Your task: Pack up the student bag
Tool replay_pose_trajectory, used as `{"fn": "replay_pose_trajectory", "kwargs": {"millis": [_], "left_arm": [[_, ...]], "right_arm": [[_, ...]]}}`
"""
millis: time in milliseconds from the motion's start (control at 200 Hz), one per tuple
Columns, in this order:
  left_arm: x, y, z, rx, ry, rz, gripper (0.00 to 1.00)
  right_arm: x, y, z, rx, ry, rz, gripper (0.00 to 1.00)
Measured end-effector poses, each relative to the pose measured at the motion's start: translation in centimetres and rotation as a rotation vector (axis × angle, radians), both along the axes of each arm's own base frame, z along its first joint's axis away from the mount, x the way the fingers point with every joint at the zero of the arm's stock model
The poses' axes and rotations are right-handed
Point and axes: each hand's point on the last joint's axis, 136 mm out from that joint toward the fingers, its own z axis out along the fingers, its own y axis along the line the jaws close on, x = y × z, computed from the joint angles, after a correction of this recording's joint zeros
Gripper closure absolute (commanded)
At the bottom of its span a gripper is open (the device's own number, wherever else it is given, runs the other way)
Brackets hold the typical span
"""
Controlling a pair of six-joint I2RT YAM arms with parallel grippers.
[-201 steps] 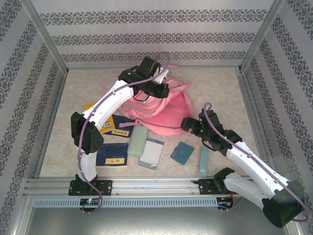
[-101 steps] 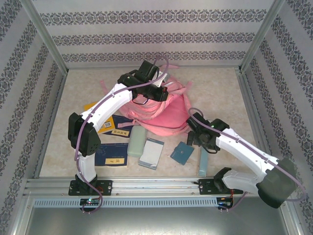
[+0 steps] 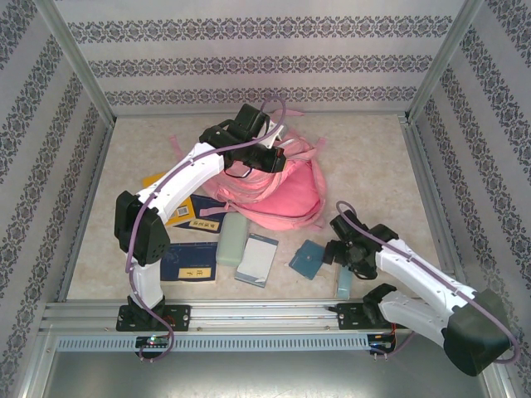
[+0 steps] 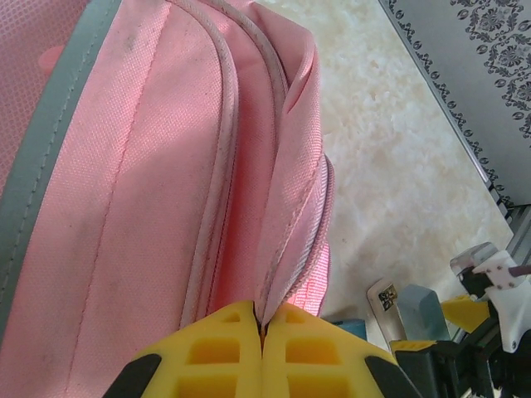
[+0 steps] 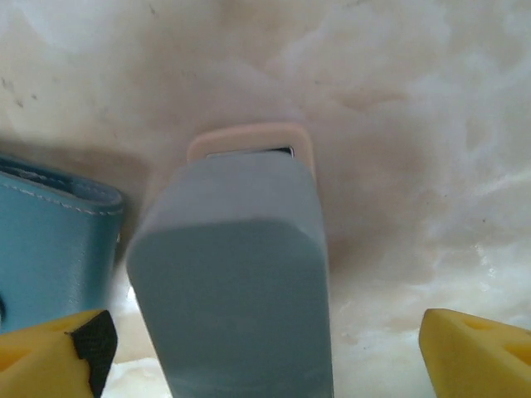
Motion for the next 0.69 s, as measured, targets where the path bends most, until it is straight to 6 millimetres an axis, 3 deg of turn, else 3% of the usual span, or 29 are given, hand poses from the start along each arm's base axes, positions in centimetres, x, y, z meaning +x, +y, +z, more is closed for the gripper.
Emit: {"fn": "replay_pose_trajectory", "kwargs": {"millis": [255,460,580,694], "left_arm": [[0.0,0.0,0.0,-0.001,0.002,0.002,1.00],[0.0,0.0,0.0,-0.002,0.004,0.005,1.00],[0.0,0.0,0.3,-0.002,0.002,0.004,1.00],[0.0,0.0,1.4,-0.007,-0.016,0.000,1.00]], "right_arm": [[0.6,0.6,0.3,0.017,-0.042,-0.026,0.54],[0.8,0.5,0.4,0.017,-0.053,-0.037,0.90],[1.2,0.5,1.5,0.050,-0.114,-0.045,0.99],[2.0,0.7,3.6,0.147,-0.226,-0.073,1.00]]}}
